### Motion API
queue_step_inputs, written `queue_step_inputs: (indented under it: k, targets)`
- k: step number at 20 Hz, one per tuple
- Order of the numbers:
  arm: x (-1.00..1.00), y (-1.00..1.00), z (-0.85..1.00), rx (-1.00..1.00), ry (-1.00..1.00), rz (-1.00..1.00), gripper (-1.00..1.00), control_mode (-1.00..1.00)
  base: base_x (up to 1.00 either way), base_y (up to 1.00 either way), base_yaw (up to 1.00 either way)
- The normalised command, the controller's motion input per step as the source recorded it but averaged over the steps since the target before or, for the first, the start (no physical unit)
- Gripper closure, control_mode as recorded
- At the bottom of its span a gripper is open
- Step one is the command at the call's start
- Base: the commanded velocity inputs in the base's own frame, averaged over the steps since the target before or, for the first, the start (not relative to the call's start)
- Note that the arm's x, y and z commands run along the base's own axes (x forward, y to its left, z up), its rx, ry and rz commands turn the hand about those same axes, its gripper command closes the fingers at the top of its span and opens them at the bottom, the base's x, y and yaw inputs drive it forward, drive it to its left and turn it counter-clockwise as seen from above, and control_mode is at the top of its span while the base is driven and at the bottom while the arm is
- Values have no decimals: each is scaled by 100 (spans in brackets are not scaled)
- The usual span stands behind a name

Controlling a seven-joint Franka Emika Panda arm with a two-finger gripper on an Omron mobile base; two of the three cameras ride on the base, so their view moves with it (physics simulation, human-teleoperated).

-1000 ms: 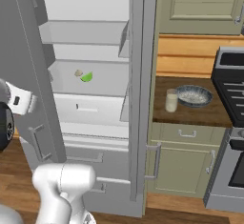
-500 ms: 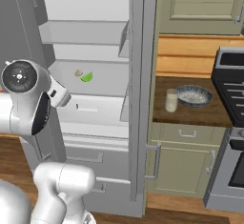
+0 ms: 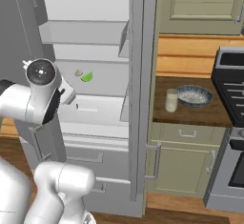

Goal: Grab a lemon wedge from the fridge and one ice cube from the ice bowl, and put them in the glass of lemonade.

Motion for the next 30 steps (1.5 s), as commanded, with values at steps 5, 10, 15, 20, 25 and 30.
queue_step_inputs:
  k: [5,10,15,20,25,30]
  targets:
    - [17,0,-7,11,0,3,-100,-100,0,0,0]
    - [16,0,0,21,4,14,-100,-100,0,0,0]
    - [10,12,-6,23,19,21,-100,-100,0,0,0]
    - [-8,26,0,2,17,16,-100,-100,0,0,0]
    - [28,14,-2,0,3,3,-100,-100,0,0,0]
    - [57,0,-9,4,2,-3,-100,-100,0,0,0]
